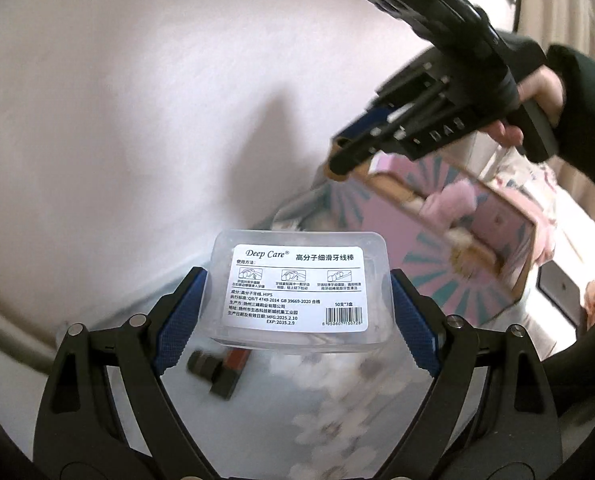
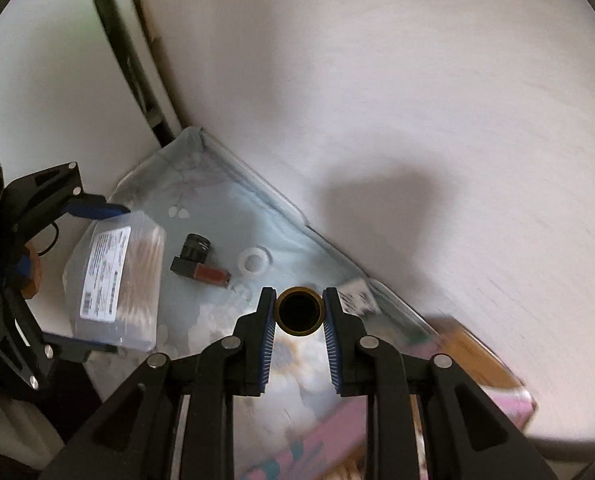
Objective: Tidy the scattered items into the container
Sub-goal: 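Grasp the clear Deep Care box with left tool while right grasps tan tape roll, then carry the clear box and tape roll into the cardboard box and release both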
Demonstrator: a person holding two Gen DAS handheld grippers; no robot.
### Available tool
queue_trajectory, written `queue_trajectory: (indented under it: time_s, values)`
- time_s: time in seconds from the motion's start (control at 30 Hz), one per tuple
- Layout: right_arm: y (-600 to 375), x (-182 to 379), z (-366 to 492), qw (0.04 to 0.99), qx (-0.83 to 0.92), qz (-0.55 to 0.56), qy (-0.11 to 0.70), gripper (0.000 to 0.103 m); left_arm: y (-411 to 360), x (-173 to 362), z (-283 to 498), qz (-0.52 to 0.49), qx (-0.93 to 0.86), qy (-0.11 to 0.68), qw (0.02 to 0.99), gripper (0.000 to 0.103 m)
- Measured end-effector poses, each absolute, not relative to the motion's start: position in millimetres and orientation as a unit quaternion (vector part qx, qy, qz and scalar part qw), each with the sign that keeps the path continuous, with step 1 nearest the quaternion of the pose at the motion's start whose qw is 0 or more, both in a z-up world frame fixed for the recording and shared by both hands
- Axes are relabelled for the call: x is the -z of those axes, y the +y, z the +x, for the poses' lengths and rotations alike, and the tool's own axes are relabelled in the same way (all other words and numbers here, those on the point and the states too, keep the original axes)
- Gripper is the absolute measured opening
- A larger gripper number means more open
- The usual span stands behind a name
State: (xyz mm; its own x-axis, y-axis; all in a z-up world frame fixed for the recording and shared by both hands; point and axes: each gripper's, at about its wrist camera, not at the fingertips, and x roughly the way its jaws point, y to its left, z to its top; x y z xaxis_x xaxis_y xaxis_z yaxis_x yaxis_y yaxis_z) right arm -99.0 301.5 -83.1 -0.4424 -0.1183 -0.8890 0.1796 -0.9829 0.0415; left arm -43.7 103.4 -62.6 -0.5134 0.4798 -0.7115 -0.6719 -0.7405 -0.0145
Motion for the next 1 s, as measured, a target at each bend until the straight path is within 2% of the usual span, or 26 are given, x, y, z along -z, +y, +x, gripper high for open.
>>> queue_trajectory:
  time_s: [0.2, 0.43, 0.7, 1.0]
  values:
    - [353, 65, -47, 0.047, 0.856, 0.515, 0.003, 0.021, 157, 44, -45, -0.354, -0.854, 0.128, 0.36, 0.087]
    - [393, 75, 12, 0.022, 0.852, 0.523, -0.024, 0.021, 230, 44, -38, -0.349, -0.835, 0.151, 0.398, 0.087]
    - [402, 102, 77, 0.026, 0.841, 0.54, -0.026, 0.021, 297, 73, -23, -0.371, -0.803, 0.168, 0.435, 0.087]
    - [397, 127, 127, 0.047, 0.826, 0.561, -0.03, 0.021, 329, 100, -21, -0.397, -0.789, 0.187, 0.43, 0.087]
